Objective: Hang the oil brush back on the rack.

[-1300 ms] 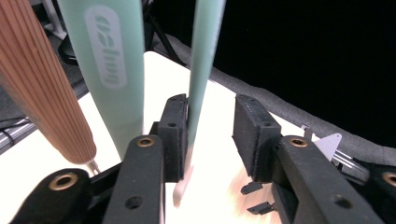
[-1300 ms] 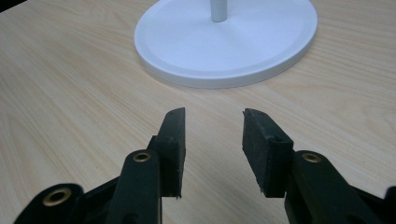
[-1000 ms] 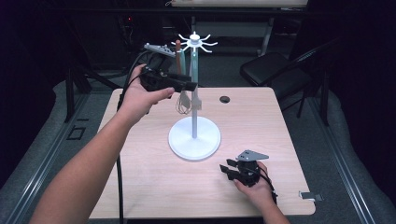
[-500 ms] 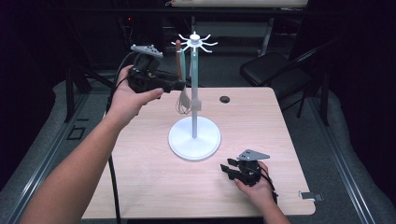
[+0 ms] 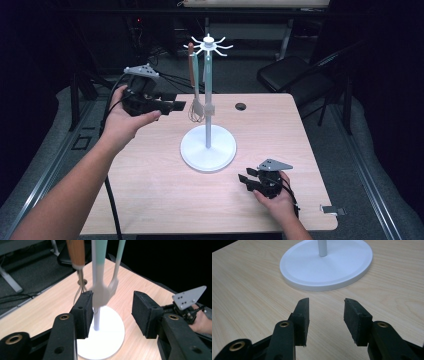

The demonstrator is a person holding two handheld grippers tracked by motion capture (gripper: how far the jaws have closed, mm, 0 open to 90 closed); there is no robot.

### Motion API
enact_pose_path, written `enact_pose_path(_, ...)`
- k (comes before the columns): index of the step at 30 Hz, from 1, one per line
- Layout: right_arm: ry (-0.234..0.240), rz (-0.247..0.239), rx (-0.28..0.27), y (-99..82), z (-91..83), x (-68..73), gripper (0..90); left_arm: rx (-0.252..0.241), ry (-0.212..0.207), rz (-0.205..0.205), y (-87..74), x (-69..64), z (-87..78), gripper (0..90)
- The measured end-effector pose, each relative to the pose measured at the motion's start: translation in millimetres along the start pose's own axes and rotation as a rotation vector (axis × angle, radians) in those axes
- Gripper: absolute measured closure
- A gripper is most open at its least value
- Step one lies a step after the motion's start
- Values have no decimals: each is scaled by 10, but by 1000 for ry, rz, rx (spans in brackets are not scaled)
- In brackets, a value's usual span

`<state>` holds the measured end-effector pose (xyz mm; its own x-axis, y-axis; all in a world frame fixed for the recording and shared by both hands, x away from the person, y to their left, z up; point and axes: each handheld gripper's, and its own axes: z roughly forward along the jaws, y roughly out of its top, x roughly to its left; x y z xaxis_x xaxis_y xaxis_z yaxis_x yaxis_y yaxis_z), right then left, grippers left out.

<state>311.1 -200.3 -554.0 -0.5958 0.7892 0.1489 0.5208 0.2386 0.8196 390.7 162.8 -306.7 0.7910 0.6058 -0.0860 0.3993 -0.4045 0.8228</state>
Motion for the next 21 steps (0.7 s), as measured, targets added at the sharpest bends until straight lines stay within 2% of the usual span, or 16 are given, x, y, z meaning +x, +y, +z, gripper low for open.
enact_pose_path(5, -16, -3, 0, -2, -5, -19, 542, -7, 30, -36, -285, 77, -50, 487)
enact_pose_path(9, -25, -12, -1, -6, 0, -31, 515, 3, 85, -54, -551, 95, -47, 468)
enact_pose_path(13, -54, -31, -6, -13, 10, -34, 495, 1, 93, -80, -833, 101, -32, 453)
enact_pose_path(18, -54, -30, -3, -14, 10, -38, 493, 13, 112, -106, -1184, 90, 44, 436)
enact_pose_path(21, -50, -24, -6, -14, 7, -40, 493, 14, 99, -143, -1407, 95, 126, 427)
